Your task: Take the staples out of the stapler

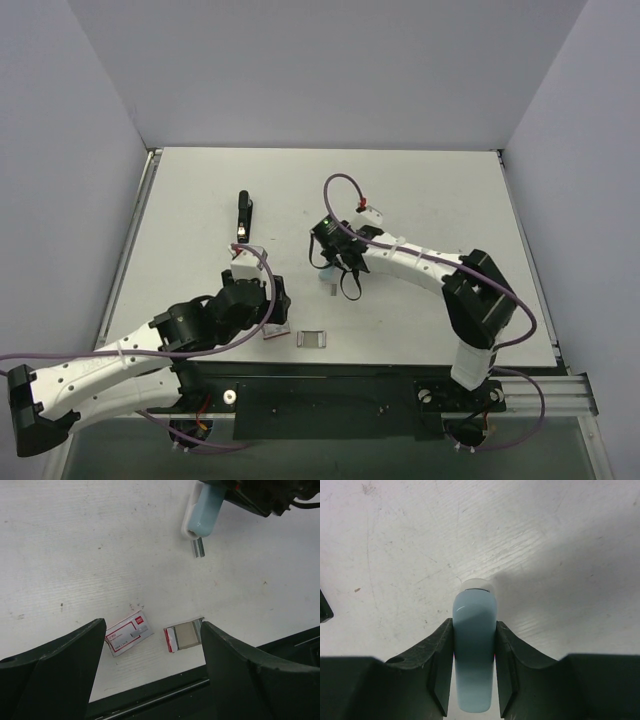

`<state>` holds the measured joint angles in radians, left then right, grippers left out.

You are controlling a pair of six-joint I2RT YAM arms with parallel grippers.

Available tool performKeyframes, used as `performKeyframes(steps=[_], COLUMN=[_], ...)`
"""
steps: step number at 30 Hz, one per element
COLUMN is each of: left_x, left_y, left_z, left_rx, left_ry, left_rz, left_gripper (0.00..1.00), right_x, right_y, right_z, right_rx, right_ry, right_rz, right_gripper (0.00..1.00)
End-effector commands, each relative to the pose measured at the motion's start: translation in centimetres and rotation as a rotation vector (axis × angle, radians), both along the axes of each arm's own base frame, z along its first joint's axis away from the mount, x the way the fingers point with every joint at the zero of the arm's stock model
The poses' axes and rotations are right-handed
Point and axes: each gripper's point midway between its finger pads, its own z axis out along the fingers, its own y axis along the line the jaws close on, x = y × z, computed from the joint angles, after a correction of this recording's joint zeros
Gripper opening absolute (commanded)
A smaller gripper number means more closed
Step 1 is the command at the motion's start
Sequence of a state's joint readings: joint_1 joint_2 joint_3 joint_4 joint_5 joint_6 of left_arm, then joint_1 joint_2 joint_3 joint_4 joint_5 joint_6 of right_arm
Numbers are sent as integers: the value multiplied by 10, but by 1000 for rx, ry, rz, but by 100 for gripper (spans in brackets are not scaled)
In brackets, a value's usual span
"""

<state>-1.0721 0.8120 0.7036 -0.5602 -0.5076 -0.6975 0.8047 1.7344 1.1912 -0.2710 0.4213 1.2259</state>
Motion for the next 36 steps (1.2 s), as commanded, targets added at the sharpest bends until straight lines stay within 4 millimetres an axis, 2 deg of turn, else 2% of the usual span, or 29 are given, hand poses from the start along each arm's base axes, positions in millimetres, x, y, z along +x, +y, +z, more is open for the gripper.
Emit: performKeyframes(steps=[1, 5, 7, 18, 20, 22, 27, 31, 35, 36], left_x=[3, 0, -2, -7, -8, -9, -10, -10, -9, -8], left_y=[11, 17, 20, 18, 17, 16, 16, 18, 18, 18], left_z=[25, 30, 29, 31, 29, 27, 25, 25, 25, 24], left_rx=[-51, -46, -42, -54, -54, -51, -51, -50, -38, -31], left_ry=[-37, -32, -26, -9, -4, 1, 7, 4, 0, 0], left_rz=[62, 70, 70, 42, 35, 32, 30, 36, 37, 37], left_gripper=[87, 87, 87, 87, 87, 87, 87, 87, 89, 90], right_x=[5, 10, 10, 4, 3, 1, -1, -2, -1, -1], right_y=[20, 44, 49, 62, 61, 61, 63, 66, 70, 71], right_z=[12, 12, 7, -16, -21, -25, -35, -37, -29, -26], right_rx=[4, 7, 0, -28, -37, -43, -55, -55, -54, -53], right_ry=[-32, -37, -29, 13, 21, 30, 54, 65, 51, 44], right_rz=[-105, -102, -108, -98, -99, -96, -87, -71, -49, -43], right_gripper=[0, 0, 0, 0, 2, 5, 21, 41, 45, 49])
